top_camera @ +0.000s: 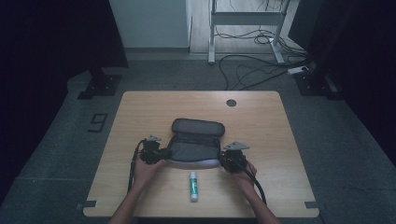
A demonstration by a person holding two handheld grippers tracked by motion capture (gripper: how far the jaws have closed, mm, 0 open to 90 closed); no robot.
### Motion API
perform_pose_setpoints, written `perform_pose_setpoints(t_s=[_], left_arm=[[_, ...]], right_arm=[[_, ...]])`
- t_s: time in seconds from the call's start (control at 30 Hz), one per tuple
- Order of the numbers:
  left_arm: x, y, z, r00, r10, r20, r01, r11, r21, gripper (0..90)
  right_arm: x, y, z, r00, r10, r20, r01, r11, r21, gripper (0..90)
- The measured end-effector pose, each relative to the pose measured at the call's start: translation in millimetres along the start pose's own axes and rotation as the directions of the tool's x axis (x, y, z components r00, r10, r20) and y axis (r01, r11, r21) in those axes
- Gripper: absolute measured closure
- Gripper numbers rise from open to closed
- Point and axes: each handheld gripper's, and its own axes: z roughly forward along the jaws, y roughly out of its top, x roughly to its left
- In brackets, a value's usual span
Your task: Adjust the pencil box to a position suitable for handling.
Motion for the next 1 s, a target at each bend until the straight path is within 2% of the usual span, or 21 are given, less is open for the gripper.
perform_pose_setpoints(t_s=[0.03, 0.1, 0.13, 0.23, 0.33, 0.6, 0.83, 1.0], left_arm=[[0.0, 1.1, -0.4, 1.0, 0.004, 0.004, -0.004, 1.0, -0.005, 54.0], [-0.3, 3.0, -4.3, 0.9999, 0.002, -0.013, -0.003, 0.9989, -0.047, 43.4], [0.2, 4.5, -6.4, 1.0, -0.006, -0.007, 0.006, 0.9979, -0.065, 38.0], [0.8, 6.6, -12.3, 0.9999, -0.014, -0.003, 0.014, 0.9939, -0.11, 30.6], [2.0, 6.4, -14.3, 0.9998, -0.021, 0.0, 0.021, 0.9935, -0.112, 29.1], [4.1, 6.2, -21.3, 0.9993, -0.032, 0.022, 0.034, 0.9921, -0.121, 29.9], [-2.2, 4.2, -30.3, 0.9996, 0.018, 0.023, -0.015, 0.9918, -0.127, 30.0], [-3.7, -0.8, -36.3, 0.9988, 0.033, 0.037, -0.028, 0.9902, -0.137, 30.4]], right_arm=[[0.9, 0.3, -0.5, 0.9999, -0.011, 0.006, 0.011, 1.0, 0.004, 68.7], [2.7, 1.1, -1.7, 0.9993, -0.024, 0.029, 0.024, 1.0, -0.001, 62.4], [2.8, 1.6, -2.6, 0.999, -0.024, 0.038, 0.024, 1.0, -0.007, 59.5], [1.8, 2.9, -5.2, 0.999, -0.004, 0.044, 0.005, 1.0, -0.03, 52.7], [1.0, 4.0, -8.9, 0.9987, 0.011, 0.049, -0.008, 0.999, -0.048, 46.9], [2.8, 8.5, -21.2, 0.9967, 0.003, 0.081, 0.005, 0.995, -0.097, 40.3], [3.4, 9.4, -38.0, 0.9985, 0.018, 0.052, -0.011, 0.991, -0.136, 37.4], [6.5, 5.8, -48.7, 0.9998, 0.008, 0.021, -0.005, 0.988, -0.151, 37.3]])
